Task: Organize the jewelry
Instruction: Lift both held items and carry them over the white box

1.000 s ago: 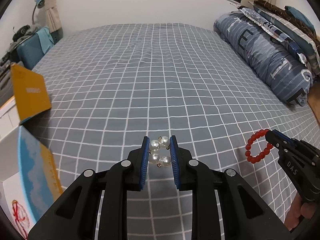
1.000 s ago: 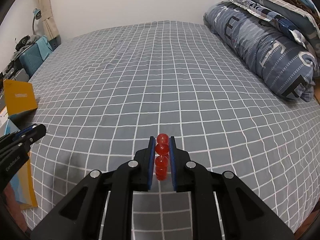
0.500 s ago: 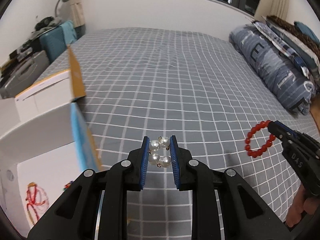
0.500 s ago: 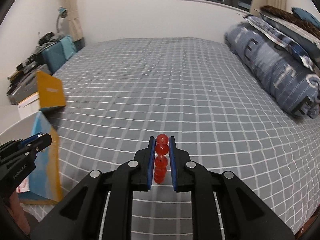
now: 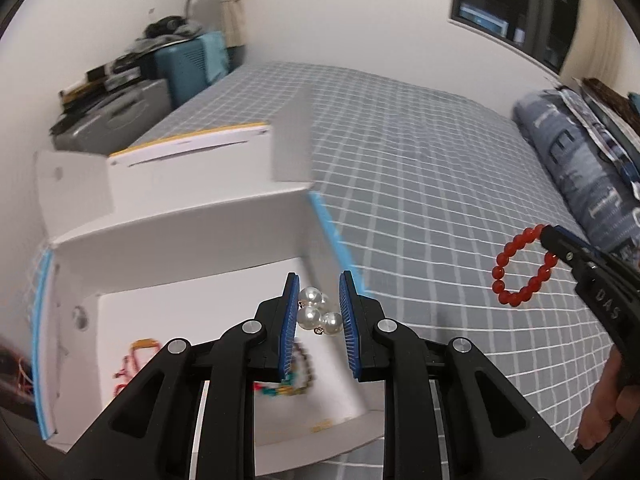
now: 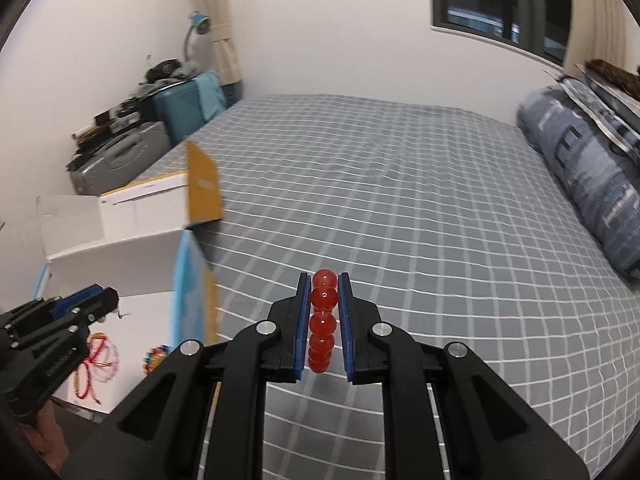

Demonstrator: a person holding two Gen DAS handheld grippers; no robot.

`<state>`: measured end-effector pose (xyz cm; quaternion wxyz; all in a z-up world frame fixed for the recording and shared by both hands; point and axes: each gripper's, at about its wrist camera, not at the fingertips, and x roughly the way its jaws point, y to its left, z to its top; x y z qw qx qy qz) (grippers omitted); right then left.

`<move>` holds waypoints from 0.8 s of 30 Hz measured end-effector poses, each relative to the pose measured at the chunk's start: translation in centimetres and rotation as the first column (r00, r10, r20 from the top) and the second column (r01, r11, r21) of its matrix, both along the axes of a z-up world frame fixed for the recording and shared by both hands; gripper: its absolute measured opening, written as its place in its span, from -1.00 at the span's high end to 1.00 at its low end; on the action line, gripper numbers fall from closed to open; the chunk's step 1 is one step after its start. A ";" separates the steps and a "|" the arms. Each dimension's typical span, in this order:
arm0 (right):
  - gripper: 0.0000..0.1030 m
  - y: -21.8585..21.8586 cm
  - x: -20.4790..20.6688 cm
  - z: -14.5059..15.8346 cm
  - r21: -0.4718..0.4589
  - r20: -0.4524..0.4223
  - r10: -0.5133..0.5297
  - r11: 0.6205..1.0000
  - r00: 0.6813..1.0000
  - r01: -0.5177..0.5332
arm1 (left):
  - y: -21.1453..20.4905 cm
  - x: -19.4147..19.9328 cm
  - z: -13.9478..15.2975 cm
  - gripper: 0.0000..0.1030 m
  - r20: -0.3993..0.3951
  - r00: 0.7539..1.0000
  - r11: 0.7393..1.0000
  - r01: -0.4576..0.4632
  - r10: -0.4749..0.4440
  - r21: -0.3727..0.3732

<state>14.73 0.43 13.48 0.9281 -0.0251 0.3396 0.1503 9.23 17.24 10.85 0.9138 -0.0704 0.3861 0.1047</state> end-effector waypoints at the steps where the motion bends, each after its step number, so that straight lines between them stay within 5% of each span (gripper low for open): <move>1: 0.75 0.7 -0.2 0.2 0.003 0.006 0.010 1.000 1.000 -0.010 | 0.7 -0.4 0.0 0.61 0.001 1.000 1.000 -0.014 0.014 0.003; 14: 0.75 11.0 -4.0 2.0 0.025 0.060 0.191 0.981 0.980 -0.193 | 9.4 -6.0 0.1 0.61 0.010 0.986 0.986 -0.168 0.168 -0.005; 24: 0.75 18.5 -3.8 -2.8 -0.016 -0.047 0.292 0.956 0.955 -0.293 | 13.5 -8.2 -3.1 0.61 -0.057 0.965 0.967 -0.256 0.256 0.009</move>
